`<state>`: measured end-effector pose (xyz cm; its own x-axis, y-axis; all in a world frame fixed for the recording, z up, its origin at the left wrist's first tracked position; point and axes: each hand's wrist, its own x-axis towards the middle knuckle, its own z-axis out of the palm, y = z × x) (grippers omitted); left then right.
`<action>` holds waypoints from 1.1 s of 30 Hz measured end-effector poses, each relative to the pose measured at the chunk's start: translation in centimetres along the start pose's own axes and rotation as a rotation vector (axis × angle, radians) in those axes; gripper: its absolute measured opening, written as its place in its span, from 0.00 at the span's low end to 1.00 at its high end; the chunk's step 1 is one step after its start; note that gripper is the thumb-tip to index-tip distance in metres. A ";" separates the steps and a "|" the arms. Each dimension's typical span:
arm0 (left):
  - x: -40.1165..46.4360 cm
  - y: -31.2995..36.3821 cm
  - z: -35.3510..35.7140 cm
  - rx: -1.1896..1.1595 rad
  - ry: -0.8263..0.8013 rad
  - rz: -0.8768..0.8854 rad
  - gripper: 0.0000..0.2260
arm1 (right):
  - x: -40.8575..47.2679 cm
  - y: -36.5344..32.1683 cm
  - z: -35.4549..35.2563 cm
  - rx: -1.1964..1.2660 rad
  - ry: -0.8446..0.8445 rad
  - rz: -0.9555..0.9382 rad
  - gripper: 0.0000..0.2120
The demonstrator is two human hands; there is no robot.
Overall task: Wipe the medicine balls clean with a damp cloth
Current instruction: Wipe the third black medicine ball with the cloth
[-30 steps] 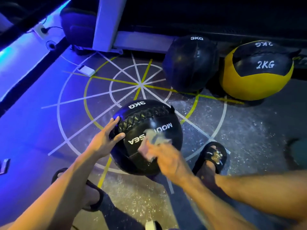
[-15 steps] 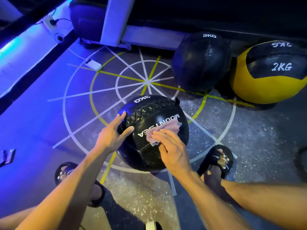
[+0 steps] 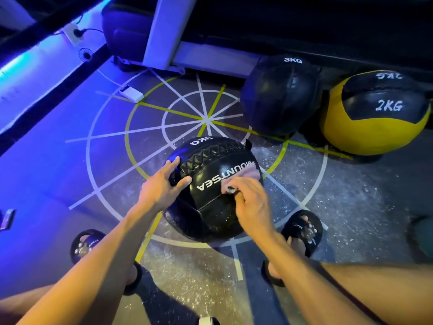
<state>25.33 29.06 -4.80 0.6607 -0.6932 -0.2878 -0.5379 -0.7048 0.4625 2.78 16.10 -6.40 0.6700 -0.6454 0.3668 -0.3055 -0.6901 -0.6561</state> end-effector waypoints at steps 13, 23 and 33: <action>-0.2 0.3 0.5 -0.008 0.017 0.002 0.34 | 0.2 -0.4 -0.3 -0.045 -0.100 -0.118 0.12; -0.4 0.4 0.5 -0.045 0.019 -0.010 0.34 | 1.3 1.5 -2.0 -0.037 -0.130 -0.059 0.16; -0.4 -0.4 0.5 -0.074 0.012 -0.016 0.34 | 0.5 -0.7 -0.4 -0.018 -0.378 -0.345 0.17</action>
<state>25.04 29.56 -5.26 0.6754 -0.6801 -0.2853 -0.4878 -0.7021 0.5187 3.07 16.13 -5.44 0.9308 -0.2175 0.2936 -0.0324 -0.8495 -0.5266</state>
